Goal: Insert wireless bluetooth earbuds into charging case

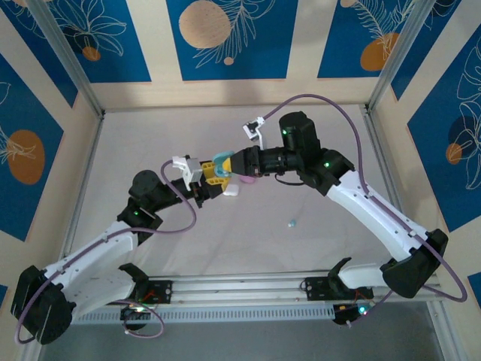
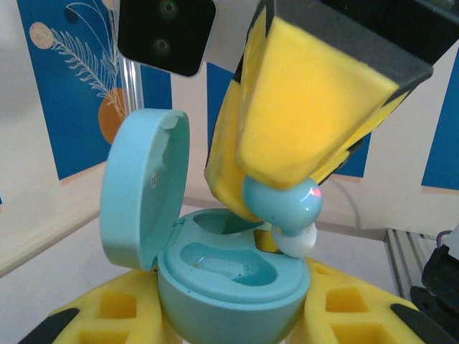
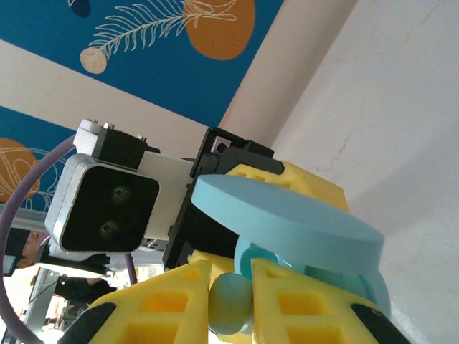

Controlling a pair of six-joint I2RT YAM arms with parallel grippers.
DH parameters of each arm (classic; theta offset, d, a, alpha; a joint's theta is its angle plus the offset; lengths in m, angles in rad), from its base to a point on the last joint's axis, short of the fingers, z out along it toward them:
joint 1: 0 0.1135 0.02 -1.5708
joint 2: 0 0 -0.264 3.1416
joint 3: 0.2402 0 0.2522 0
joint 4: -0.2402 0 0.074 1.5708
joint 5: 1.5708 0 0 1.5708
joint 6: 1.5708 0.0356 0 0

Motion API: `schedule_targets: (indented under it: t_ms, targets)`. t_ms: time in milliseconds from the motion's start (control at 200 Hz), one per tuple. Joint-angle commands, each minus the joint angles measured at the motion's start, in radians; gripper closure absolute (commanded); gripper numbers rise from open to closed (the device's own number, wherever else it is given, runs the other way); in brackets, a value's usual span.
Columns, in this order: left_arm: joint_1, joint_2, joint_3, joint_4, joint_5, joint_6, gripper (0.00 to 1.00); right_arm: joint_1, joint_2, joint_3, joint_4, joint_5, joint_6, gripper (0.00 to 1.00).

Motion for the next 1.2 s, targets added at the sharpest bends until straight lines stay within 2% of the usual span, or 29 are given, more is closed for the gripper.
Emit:
schedule_targets:
  t_ms: [0, 475, 835, 1196]
  targets:
    - [-0.014, 0.000, 0.006, 0.041, 0.014, 0.015, 0.69, 0.021, 0.009, 0.041, 0.008, 0.041, -0.009, 0.81]
    - [-0.018, -0.003, 0.010, 0.050, 0.012, 0.010, 0.69, 0.055, 0.031, 0.047, -0.037, 0.178, -0.016, 0.81]
    - [-0.017, -0.005, 0.007, 0.080, -0.008, -0.010, 0.68, 0.106, 0.079, 0.125, -0.183, 0.295, -0.080, 0.80]
    - [-0.018, -0.011, 0.005, 0.091, -0.015, -0.016, 0.68, 0.121, 0.078, 0.161, -0.252, 0.377, -0.096, 0.74]
